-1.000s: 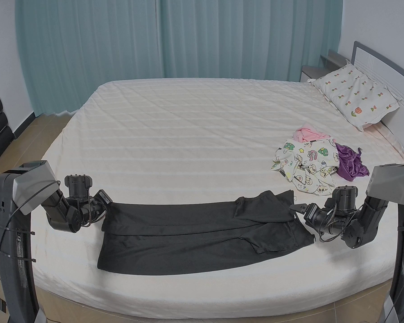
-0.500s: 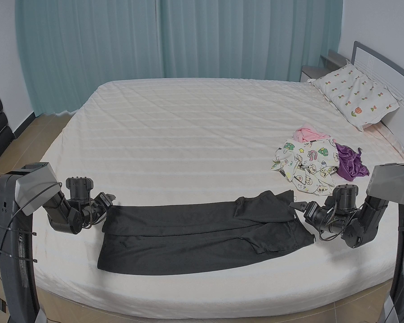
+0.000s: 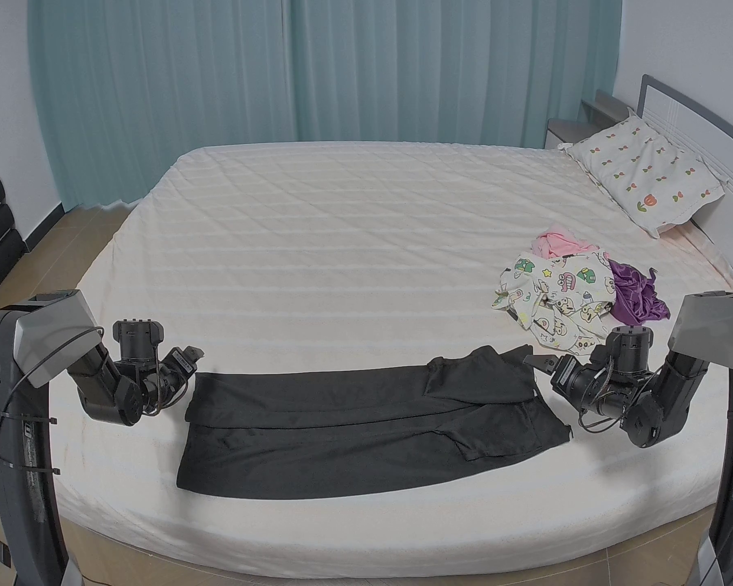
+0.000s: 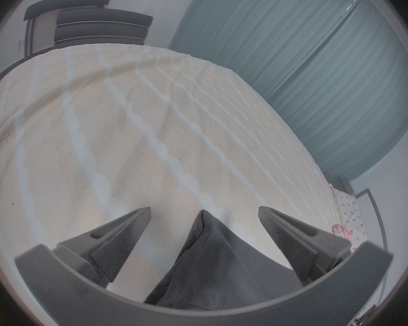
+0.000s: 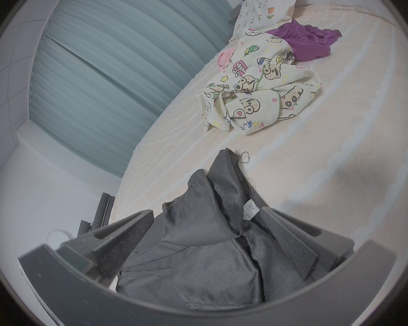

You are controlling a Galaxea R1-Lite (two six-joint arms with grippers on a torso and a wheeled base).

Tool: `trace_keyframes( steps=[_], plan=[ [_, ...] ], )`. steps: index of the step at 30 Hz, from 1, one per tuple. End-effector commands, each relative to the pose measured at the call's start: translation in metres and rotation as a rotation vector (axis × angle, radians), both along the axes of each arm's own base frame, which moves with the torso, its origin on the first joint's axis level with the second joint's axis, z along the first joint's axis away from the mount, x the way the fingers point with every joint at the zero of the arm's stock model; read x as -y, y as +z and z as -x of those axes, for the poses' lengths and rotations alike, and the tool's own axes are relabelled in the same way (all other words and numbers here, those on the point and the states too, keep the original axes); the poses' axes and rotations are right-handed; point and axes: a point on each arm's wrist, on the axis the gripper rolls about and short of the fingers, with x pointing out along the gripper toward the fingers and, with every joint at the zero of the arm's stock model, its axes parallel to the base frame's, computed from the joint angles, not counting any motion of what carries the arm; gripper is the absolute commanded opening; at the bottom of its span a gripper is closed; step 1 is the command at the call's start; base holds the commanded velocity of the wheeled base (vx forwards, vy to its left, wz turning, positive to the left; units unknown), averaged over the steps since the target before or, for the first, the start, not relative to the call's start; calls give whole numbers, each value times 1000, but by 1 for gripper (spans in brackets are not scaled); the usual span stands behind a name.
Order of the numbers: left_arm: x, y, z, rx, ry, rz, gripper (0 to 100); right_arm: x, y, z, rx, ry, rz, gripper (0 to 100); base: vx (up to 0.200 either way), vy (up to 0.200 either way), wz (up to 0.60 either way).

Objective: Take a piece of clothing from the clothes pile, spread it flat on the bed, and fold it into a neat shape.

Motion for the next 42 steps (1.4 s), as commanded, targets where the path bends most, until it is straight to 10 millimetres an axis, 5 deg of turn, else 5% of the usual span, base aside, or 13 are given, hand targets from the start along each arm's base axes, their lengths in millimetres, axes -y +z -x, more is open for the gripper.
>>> trace_keyframes(
  steps=[1, 14, 20, 25, 38, 39, 42],
  plan=[
    [0, 6, 1, 14, 13, 3, 100, -7, 5, 2, 13, 10, 6, 100, 200, 0, 0],
    [0, 4, 2, 2, 15, 6, 100, -49, 3, 11, 1, 95, 14, 100, 169, 0, 0],
    [1, -1, 11, -25, 10, 4, 100, -66, -7, -6, 20, 70, 55, 100, 0, 0, 0],
    [2, -2, 12, -30, 12, 7, 100, -67, -13, -27, -8, 65, 132, 100, 0, 0, 0],
    [3, 0, 15, -34, 8, 10, 100, -65, -36, -31, -47, 98, 206, 100, 0, 0, 0],
    [4, -1, 15, -36, 6, 10, 100, -65, -37, -29, -56, 105, 218, 0, 0, 0, 0],
    [3, -1, 15, -36, 8, 10, 100, -62, -39, -21, -77, 110, 235, 0, 0, 0, 0]
  ],
)
